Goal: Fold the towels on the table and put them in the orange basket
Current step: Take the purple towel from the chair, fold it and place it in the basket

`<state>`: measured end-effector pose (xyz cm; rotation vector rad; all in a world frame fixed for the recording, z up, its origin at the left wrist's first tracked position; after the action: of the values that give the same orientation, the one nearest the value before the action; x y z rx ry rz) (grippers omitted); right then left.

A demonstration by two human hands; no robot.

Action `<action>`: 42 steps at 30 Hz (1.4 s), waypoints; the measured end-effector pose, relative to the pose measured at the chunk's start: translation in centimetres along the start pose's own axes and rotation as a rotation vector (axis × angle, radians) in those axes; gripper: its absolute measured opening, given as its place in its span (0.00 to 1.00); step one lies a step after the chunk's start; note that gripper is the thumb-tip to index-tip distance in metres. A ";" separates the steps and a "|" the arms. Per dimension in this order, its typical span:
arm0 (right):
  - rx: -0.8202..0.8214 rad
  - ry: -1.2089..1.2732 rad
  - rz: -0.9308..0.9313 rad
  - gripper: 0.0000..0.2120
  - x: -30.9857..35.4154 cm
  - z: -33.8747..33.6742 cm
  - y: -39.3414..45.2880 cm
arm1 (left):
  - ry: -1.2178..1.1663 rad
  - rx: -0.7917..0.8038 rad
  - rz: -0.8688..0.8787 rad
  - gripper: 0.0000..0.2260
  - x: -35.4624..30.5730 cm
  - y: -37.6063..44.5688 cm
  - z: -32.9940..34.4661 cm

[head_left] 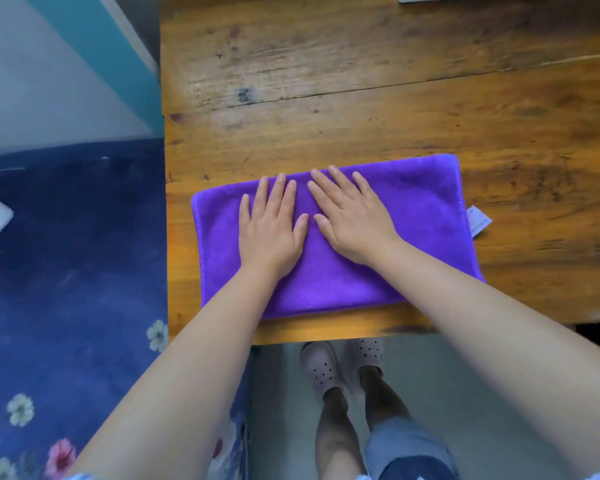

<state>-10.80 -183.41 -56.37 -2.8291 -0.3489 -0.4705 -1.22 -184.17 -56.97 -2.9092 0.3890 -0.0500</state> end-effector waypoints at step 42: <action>-0.359 0.781 1.036 0.16 -12.9 -3.3 -13.1 | 0.000 0.017 0.023 0.30 -3.4 -4.0 0.9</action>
<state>-27.20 -174.49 -55.12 -2.3622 1.3483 -1.3251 -3.47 -179.33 -57.01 -2.8872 0.4197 -0.0499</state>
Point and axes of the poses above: each hand's wrist, its own y-axis towards the middle knuckle, its own z-axis out of the palm, x = y × z, the point moved 10 cm from there along y, towards the middle knuckle, and after that the axes turned 10 degrees about y, right-handed, at the moved point
